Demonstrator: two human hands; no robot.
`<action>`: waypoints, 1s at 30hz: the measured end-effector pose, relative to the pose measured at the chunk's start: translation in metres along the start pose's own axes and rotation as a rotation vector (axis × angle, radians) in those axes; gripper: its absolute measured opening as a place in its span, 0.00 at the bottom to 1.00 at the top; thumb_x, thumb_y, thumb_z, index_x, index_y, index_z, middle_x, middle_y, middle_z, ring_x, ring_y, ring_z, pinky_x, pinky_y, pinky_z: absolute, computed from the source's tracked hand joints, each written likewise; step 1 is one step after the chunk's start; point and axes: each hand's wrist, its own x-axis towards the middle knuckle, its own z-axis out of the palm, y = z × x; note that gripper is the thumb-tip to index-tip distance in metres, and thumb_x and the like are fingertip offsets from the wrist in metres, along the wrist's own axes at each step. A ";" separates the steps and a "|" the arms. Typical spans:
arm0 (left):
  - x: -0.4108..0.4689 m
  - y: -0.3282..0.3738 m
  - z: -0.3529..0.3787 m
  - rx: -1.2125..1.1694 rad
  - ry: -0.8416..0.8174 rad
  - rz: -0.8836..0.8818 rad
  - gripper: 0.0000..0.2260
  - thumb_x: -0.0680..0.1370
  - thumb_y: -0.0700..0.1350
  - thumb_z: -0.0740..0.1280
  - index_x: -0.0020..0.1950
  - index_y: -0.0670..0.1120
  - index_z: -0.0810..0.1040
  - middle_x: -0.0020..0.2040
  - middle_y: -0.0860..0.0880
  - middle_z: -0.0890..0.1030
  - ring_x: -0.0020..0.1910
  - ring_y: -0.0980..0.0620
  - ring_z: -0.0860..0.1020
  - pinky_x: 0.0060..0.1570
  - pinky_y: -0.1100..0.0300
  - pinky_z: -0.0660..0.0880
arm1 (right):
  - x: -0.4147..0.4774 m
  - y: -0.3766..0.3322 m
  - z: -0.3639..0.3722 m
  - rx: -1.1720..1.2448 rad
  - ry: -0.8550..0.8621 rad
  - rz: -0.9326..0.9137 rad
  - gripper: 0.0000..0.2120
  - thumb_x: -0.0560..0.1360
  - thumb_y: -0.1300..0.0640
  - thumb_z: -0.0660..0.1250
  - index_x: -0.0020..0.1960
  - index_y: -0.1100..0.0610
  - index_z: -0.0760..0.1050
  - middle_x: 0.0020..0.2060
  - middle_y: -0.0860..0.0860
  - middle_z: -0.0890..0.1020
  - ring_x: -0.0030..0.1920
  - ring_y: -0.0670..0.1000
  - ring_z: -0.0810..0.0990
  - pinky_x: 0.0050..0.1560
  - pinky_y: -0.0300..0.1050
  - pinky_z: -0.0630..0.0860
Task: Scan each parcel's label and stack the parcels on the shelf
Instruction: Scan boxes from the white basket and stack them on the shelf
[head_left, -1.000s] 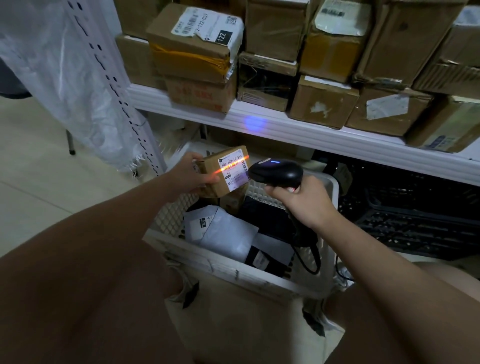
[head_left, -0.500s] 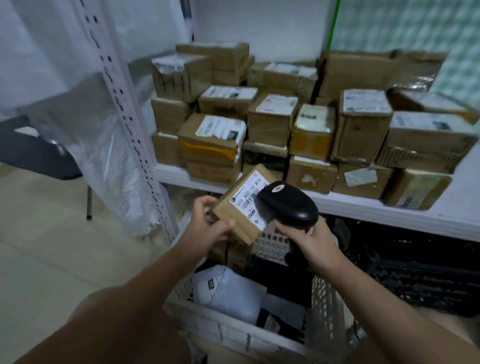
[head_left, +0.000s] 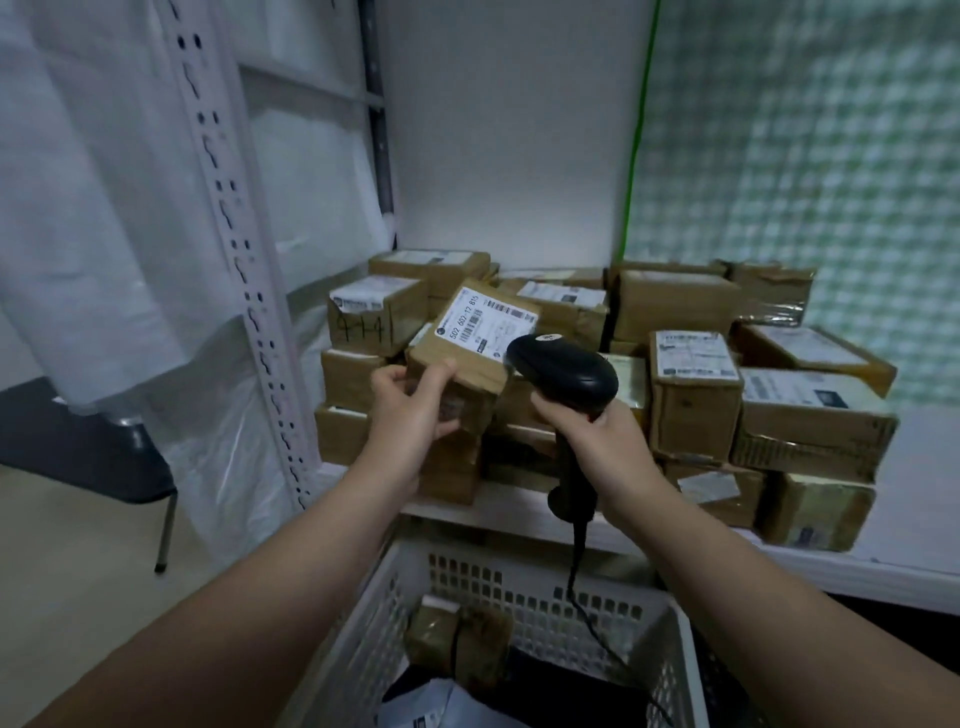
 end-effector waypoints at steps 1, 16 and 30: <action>0.014 0.007 0.005 -0.002 0.012 -0.009 0.20 0.76 0.51 0.68 0.61 0.48 0.62 0.60 0.44 0.74 0.53 0.48 0.80 0.44 0.57 0.81 | 0.010 -0.004 -0.002 0.003 0.038 0.003 0.08 0.75 0.56 0.71 0.50 0.45 0.77 0.44 0.45 0.83 0.47 0.43 0.80 0.42 0.34 0.73; 0.077 0.027 0.036 1.051 -0.207 0.619 0.29 0.74 0.49 0.71 0.71 0.50 0.62 0.66 0.47 0.64 0.62 0.47 0.70 0.62 0.53 0.70 | 0.090 -0.012 -0.011 0.012 0.119 0.153 0.15 0.75 0.51 0.71 0.60 0.52 0.76 0.52 0.48 0.82 0.55 0.49 0.80 0.51 0.43 0.73; 0.134 0.028 0.050 1.595 -0.062 0.740 0.21 0.80 0.47 0.60 0.74 0.49 0.63 0.67 0.43 0.71 0.65 0.42 0.69 0.57 0.48 0.71 | 0.110 0.006 -0.016 -0.041 0.130 0.173 0.12 0.74 0.54 0.72 0.57 0.55 0.78 0.44 0.51 0.83 0.41 0.48 0.80 0.40 0.41 0.77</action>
